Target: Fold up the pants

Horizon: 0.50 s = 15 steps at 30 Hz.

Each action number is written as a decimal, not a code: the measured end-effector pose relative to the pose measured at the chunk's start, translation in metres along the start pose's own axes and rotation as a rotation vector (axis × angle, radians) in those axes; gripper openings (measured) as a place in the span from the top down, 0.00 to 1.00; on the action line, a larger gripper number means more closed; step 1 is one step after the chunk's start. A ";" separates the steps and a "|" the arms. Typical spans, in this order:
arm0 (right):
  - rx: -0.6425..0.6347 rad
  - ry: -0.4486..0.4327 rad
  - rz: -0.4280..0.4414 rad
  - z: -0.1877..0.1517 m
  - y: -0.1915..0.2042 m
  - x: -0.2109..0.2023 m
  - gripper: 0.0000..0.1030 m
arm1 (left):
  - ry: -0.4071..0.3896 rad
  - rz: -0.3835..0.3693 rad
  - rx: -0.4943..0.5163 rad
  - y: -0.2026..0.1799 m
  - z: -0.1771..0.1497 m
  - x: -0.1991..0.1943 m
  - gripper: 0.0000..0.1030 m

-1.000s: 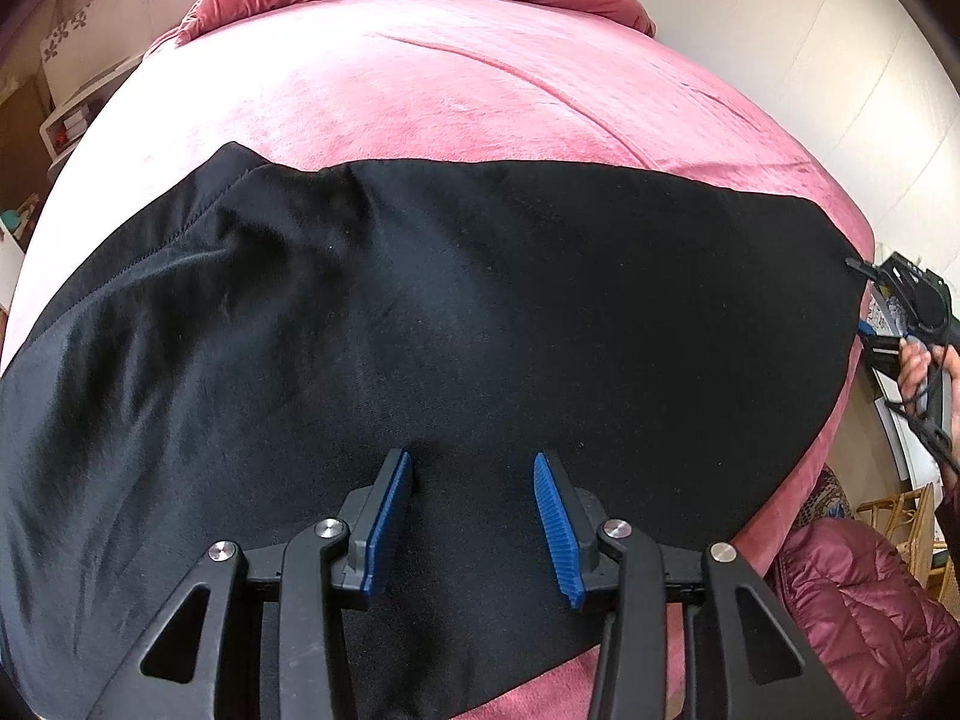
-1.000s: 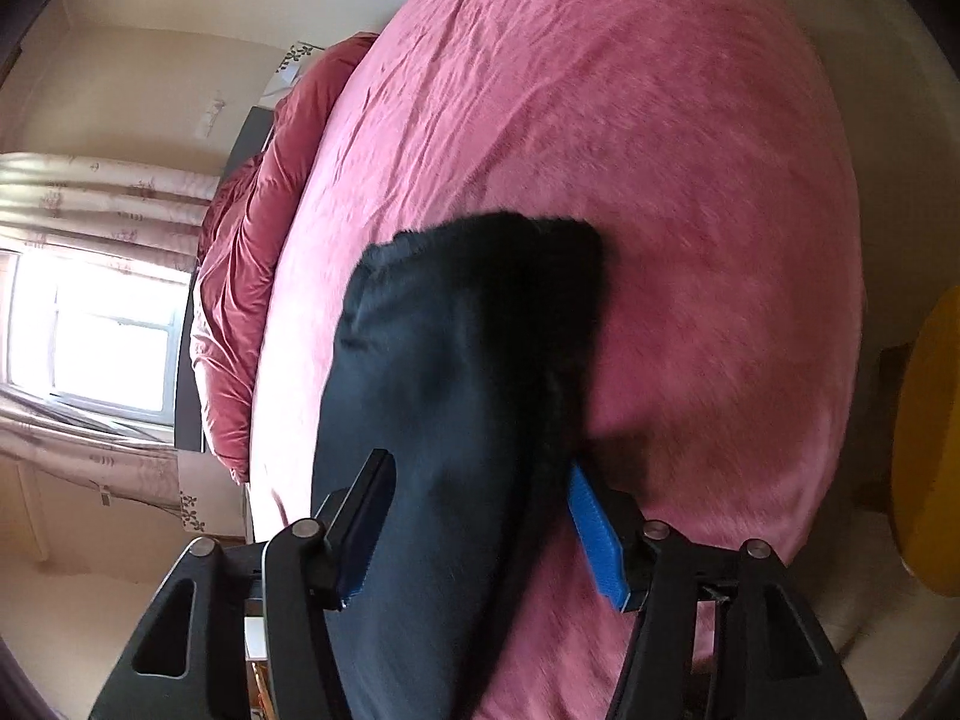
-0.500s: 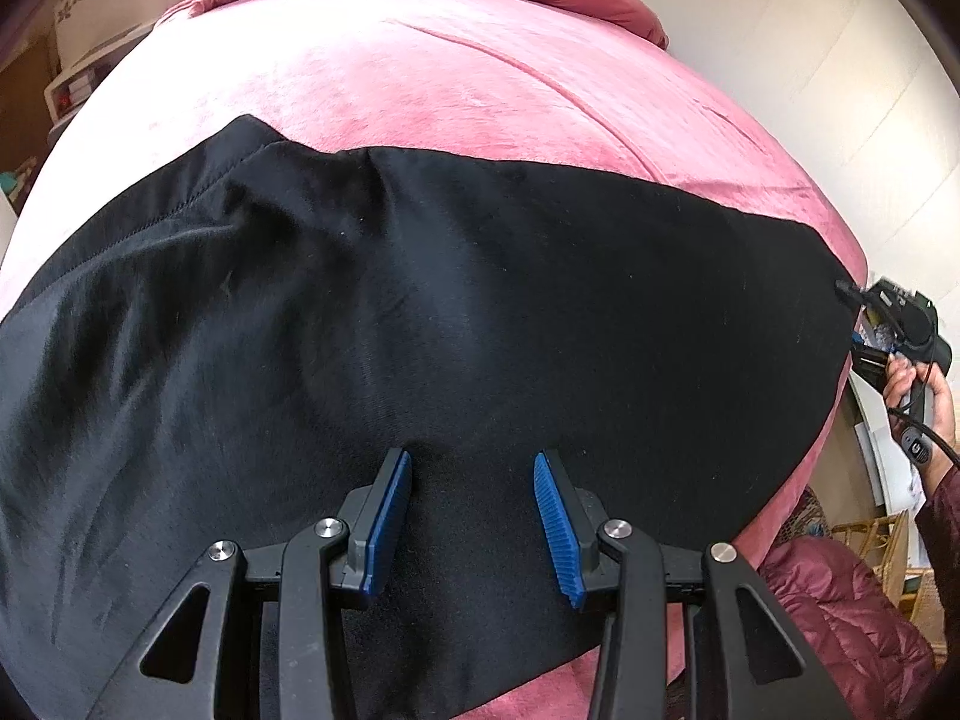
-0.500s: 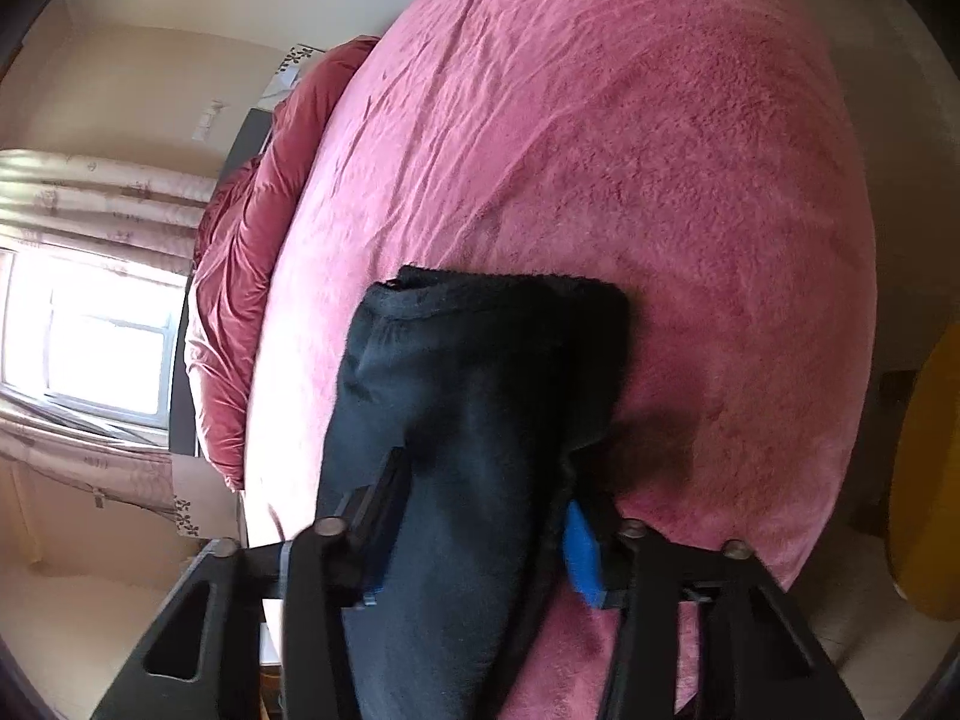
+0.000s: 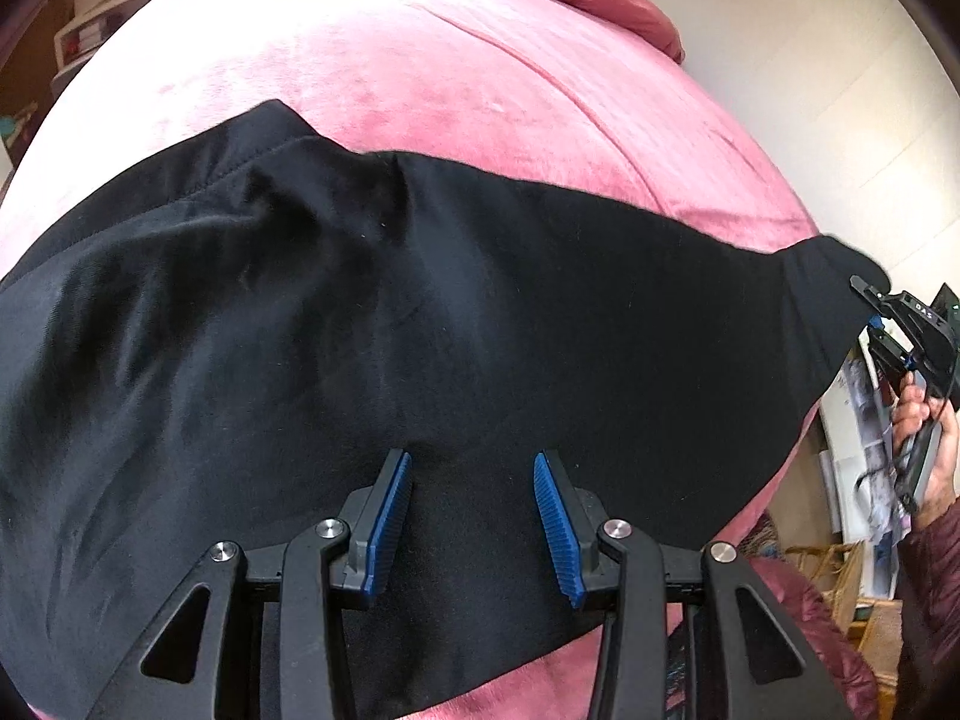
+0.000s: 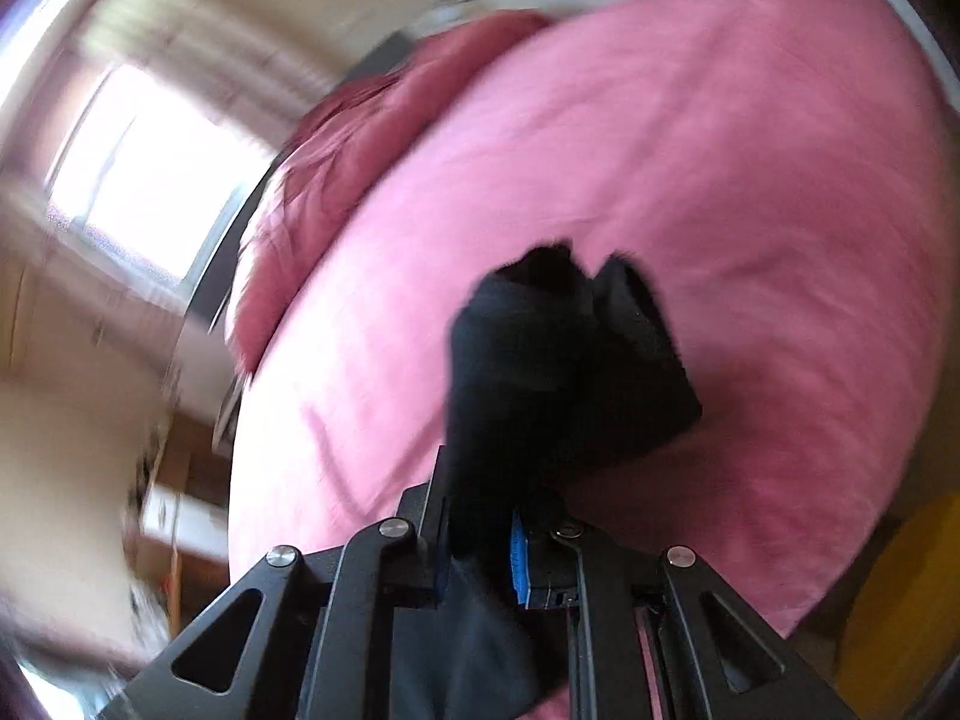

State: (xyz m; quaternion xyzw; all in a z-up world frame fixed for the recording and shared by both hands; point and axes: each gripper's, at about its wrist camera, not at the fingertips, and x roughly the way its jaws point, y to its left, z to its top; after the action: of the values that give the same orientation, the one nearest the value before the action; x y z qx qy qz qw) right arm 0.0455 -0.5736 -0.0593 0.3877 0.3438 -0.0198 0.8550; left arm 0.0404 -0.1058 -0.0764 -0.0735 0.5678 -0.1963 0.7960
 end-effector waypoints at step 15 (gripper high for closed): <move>-0.490 0.324 0.078 -0.110 0.151 0.060 0.85 | -0.072 -0.215 -0.214 0.077 0.018 -0.052 0.59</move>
State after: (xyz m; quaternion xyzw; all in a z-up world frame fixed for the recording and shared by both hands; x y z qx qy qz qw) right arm 0.0737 -0.3793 -0.0486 0.1806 0.4552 0.1589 0.8573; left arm 0.0603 -0.0171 -0.0514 -0.2253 0.5453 -0.2161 0.7779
